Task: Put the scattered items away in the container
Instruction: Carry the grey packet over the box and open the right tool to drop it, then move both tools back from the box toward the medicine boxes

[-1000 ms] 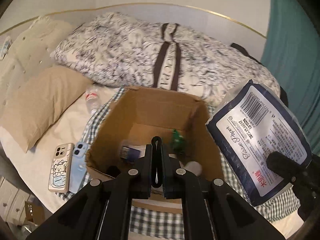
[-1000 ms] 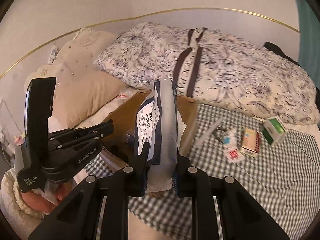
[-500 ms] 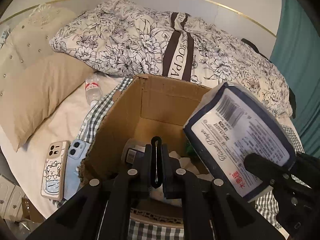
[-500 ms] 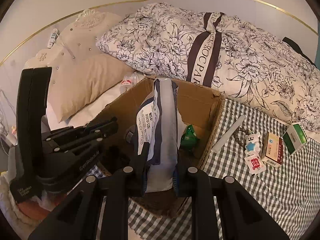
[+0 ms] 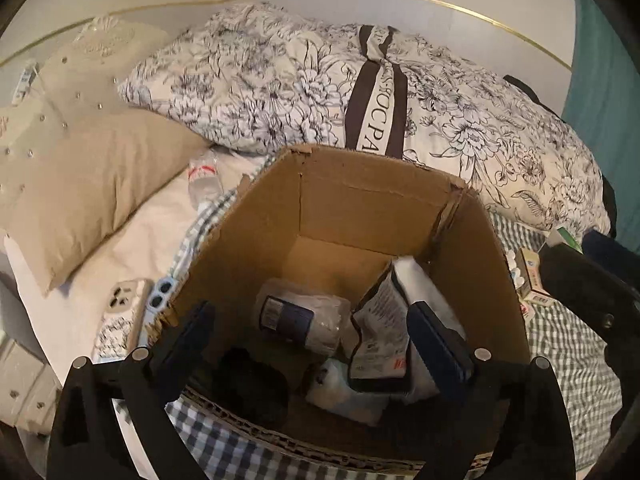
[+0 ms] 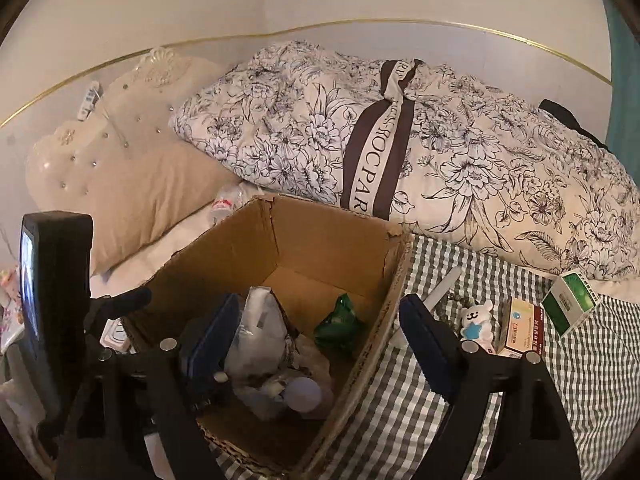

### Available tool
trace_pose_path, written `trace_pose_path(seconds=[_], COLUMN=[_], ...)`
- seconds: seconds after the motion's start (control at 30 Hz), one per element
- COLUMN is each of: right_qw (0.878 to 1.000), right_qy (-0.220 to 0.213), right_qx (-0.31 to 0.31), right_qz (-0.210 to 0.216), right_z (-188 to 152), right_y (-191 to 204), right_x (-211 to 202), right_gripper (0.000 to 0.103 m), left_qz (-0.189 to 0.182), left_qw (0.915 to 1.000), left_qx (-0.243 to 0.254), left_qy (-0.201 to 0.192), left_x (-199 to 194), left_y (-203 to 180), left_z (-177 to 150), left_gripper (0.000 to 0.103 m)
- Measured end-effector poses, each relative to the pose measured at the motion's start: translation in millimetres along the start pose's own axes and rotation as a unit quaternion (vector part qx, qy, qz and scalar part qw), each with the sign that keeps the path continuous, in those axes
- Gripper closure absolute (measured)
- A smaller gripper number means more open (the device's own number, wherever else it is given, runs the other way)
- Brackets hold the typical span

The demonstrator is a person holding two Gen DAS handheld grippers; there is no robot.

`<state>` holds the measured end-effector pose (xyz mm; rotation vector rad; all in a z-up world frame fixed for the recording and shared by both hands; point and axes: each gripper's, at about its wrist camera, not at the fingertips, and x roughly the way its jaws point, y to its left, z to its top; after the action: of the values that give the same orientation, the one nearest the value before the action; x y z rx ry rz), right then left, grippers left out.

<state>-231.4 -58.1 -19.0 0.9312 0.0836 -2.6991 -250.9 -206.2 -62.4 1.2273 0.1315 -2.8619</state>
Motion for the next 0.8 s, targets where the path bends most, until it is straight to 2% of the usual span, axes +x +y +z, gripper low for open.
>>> trace_pose_path(seconds=[0.3,0.8], right_qw=[0.999,0.995], right_qy=[0.004,-0.03], right_qx=[0.037,0.073], right_qz=[-0.02,-0.054], right_z=[-17.0,-41.7], right_y=[-33.4,-74.7], right_x=[-25.3,-108.1], right_gripper=[0.02,0.02], left_qz=[0.001,-0.017], left_qw=[0.9999,0.9993], left_qx=[0.007,0.026], left_qy=[0.01,-0.019], left_x=[-15.6,-83.3], left_y=[-17.5,-64.9], left_z=[-10.2,-17.9], left_gripper=[0.004,0.003])
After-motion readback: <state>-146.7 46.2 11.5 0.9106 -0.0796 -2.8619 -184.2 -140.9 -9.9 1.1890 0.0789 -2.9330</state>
